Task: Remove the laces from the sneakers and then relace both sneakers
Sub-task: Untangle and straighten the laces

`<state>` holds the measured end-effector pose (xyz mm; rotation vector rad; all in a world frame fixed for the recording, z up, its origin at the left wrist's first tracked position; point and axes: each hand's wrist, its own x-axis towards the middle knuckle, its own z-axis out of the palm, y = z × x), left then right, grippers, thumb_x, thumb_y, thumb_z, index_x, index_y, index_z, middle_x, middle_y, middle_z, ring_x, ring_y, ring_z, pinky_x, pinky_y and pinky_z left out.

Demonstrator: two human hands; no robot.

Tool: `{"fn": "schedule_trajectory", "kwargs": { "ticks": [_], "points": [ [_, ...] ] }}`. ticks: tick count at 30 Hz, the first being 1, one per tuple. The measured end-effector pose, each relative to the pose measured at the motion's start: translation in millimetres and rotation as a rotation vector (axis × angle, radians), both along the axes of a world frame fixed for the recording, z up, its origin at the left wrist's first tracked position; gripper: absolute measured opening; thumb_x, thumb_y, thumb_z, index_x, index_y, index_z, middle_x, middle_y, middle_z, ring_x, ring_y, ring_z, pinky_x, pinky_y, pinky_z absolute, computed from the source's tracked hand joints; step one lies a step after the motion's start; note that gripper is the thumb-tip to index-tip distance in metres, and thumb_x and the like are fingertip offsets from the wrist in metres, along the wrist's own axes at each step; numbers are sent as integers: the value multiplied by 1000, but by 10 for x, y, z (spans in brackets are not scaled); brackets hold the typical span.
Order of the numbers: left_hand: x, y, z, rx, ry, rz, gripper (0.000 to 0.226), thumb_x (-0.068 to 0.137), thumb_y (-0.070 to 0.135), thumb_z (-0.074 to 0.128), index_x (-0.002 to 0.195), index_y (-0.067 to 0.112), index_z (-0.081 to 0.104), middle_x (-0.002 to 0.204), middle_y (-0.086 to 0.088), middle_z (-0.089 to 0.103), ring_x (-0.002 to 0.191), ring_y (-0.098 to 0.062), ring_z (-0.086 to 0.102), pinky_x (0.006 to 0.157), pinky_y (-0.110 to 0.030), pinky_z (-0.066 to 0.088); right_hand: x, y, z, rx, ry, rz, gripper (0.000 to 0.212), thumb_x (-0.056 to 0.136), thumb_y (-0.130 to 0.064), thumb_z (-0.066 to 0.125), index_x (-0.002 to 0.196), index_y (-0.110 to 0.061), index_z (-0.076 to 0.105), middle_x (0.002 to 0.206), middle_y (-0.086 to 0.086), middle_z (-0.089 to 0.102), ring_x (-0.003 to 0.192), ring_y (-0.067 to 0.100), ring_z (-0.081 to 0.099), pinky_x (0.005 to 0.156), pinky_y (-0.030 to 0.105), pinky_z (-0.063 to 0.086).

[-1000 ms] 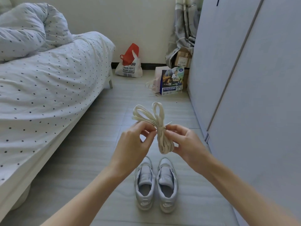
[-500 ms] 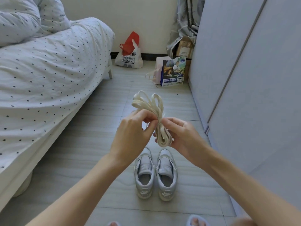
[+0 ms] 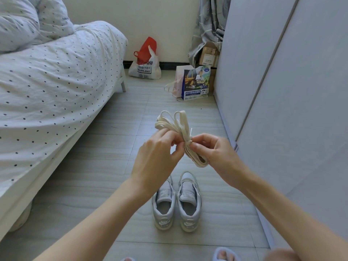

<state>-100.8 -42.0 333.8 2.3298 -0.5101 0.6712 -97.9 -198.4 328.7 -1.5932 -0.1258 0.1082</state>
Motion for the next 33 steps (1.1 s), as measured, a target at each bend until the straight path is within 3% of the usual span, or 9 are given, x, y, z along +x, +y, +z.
{"fn": "schedule_trajectory", "kwargs": {
  "ticks": [3, 6, 9, 13, 19, 24, 27, 30, 33],
  "points": [
    [27, -27, -6, 9, 62, -42, 9, 83, 14, 62, 75, 14, 58, 76, 9, 54, 58, -5, 44, 60, -21, 43, -8, -37, 6, 8, 32, 33, 8, 89, -4, 59, 90, -7, 67, 78, 4, 70, 73, 13, 66, 68, 20, 51],
    [64, -48, 4, -167, 201, -118, 9, 81, 10, 61, 75, 14, 56, 77, 8, 61, 63, 2, 53, 60, -12, 44, 3, -63, 38, 166, 117, 79, 8, 80, -9, 63, 88, -6, 63, 76, 5, 69, 67, 13, 65, 65, 21, 52],
    [89, -83, 26, -337, 303, -186, 14, 80, 9, 58, 71, 19, 57, 72, 14, 63, 66, 2, 59, 59, -13, 50, 25, -80, 60, 349, 207, 82, 12, 76, -10, 63, 86, -4, 63, 73, 5, 68, 62, 12, 62, 59, 21, 51],
    [116, -68, -10, -347, 315, -202, 21, 81, 5, 58, 68, 22, 56, 65, 24, 62, 59, 2, 58, 54, -8, 42, 49, -86, 36, 480, 295, 96, 14, 73, -9, 63, 85, -3, 65, 72, 8, 68, 60, 14, 62, 56, 22, 51],
    [118, 32, -90, -101, 135, -193, 10, 84, 8, 65, 82, 17, 62, 82, 8, 60, 74, -5, 57, 64, -12, 42, 67, -119, -31, 229, 254, 5, 18, 71, -14, 69, 86, -4, 67, 79, 10, 70, 63, 14, 64, 60, 24, 52],
    [108, 78, -91, 13, 101, -121, 2, 85, 20, 66, 85, 18, 68, 84, 15, 57, 67, 6, 52, 63, -15, 42, 27, -48, -34, 75, 213, -36, 7, 83, -8, 67, 89, -4, 67, 80, 9, 70, 71, 18, 64, 65, 27, 49],
    [80, 80, -51, 110, 94, -99, 6, 85, 25, 66, 86, 20, 71, 85, 13, 62, 65, 4, 51, 63, -23, 46, -21, -15, 8, -58, 149, -63, 4, 83, -9, 69, 84, -6, 67, 76, 5, 69, 68, 11, 63, 60, 20, 49],
    [33, 77, -23, 221, 38, -85, 8, 85, 27, 66, 85, 21, 71, 82, 11, 65, 73, -5, 58, 57, -26, 47, -55, -3, 34, -175, 69, -81, 6, 81, -9, 71, 83, -4, 67, 71, 2, 67, 58, 3, 60, 53, 14, 45],
    [-12, 62, -14, 251, -6, -58, 6, 80, 19, 70, 76, 16, 67, 73, 7, 62, 64, -10, 56, 49, -25, 43, -89, 2, 55, -201, 18, -60, 5, 80, -7, 71, 82, -4, 68, 68, 0, 67, 56, 0, 59, 51, 12, 44]
  ]
}}
